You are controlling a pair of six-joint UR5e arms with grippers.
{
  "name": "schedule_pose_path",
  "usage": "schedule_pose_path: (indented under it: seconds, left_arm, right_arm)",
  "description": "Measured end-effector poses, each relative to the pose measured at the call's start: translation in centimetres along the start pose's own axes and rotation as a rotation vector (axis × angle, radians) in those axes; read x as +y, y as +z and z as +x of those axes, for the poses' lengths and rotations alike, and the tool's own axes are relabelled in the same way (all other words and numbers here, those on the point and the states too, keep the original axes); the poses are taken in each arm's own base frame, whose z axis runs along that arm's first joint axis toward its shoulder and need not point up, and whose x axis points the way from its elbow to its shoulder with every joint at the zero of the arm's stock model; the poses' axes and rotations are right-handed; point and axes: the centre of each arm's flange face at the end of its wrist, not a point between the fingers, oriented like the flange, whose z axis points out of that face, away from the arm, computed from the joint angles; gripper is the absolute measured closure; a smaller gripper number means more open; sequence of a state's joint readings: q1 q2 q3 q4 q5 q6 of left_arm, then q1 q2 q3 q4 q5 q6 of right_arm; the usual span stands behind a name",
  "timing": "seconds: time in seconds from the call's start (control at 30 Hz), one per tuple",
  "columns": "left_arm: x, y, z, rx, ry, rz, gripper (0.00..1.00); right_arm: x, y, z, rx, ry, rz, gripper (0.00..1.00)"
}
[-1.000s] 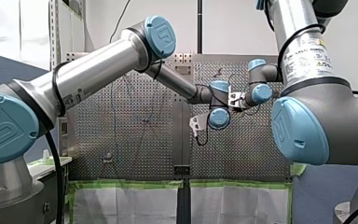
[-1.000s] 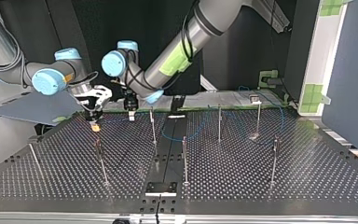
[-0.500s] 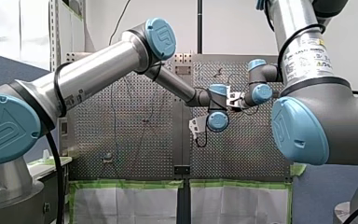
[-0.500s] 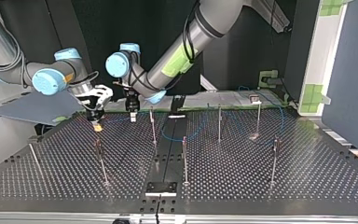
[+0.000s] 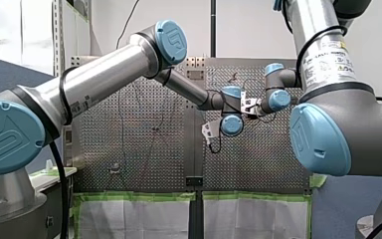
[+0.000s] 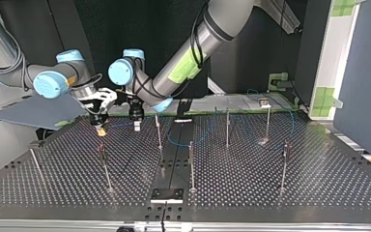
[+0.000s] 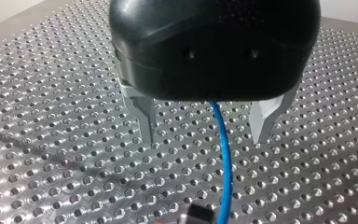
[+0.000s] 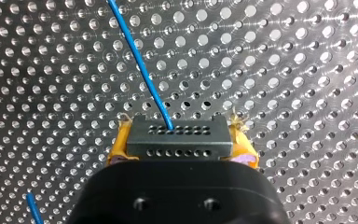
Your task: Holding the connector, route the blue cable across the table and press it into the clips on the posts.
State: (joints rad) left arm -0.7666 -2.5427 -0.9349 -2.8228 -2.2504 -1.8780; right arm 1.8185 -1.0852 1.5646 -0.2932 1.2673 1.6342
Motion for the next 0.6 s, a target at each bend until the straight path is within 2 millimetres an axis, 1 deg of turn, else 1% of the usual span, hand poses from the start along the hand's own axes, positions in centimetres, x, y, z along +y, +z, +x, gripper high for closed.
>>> schedule_pose_path:
  seconds: [0.03,0.07,0.1,0.13,0.2,0.23,0.3,0.37,0.4,0.43,0.5,0.53,0.6]
  left_arm:
    - [0.01,-0.01,0.00,0.002,-0.002,-0.001,0.11]
    - [0.03,-0.04,-0.01,0.004,-0.003,-0.002,0.15]
    - [0.07,-0.05,0.00,0.006,-0.003,-0.002,0.32]
    - [0.10,-0.06,0.01,0.008,-0.003,-0.003,0.32]
    - [0.19,-0.08,0.04,0.013,-0.001,-0.006,0.47]
    - [0.26,-0.09,0.05,0.017,0.001,-0.007,0.47]
    - [0.40,-0.11,0.07,0.024,0.007,-0.010,0.55]
    - [0.46,-0.15,0.10,0.029,0.011,-0.011,0.55]
    - [0.46,-0.17,0.11,0.031,0.012,-0.011,0.60]
    - [0.46,-0.18,0.12,0.032,0.012,-0.011,0.60]
    - [0.41,-0.23,0.14,0.033,0.012,-0.009,0.65]
    - [0.39,-0.26,0.15,0.033,0.012,-0.009,0.65]
    - [0.33,-0.31,0.17,0.033,0.011,-0.008,0.75]
  right_arm:
    - [0.00,0.00,0.00,0.000,0.000,0.000,1.00]
    - [-0.01,-0.01,-0.01,0.000,0.000,0.000,1.00]
    - [-0.01,-0.01,-0.01,0.000,0.000,0.001,1.00]
    - [-0.01,-0.01,-0.01,0.000,0.000,0.001,1.00]
    - [-0.01,0.00,0.01,0.000,0.000,0.001,1.00]
    - [-0.02,-0.01,0.01,0.000,0.000,0.001,1.00]
    - [-0.02,-0.02,0.02,-0.001,-0.001,0.002,1.00]
    - [-0.08,-0.05,0.04,-0.002,-0.001,0.005,1.00]
    - [-0.14,-0.06,0.04,-0.003,-0.002,0.008,1.00]
    - [-0.22,-0.06,0.03,-0.004,-0.002,0.012,1.00]
    - [-0.44,-0.07,0.02,-0.005,-0.002,0.025,1.00]
    - [-0.52,-0.07,0.01,-0.006,-0.002,0.031,1.00]
    - [-0.66,-0.07,0.00,-0.006,-0.001,0.042,1.00]
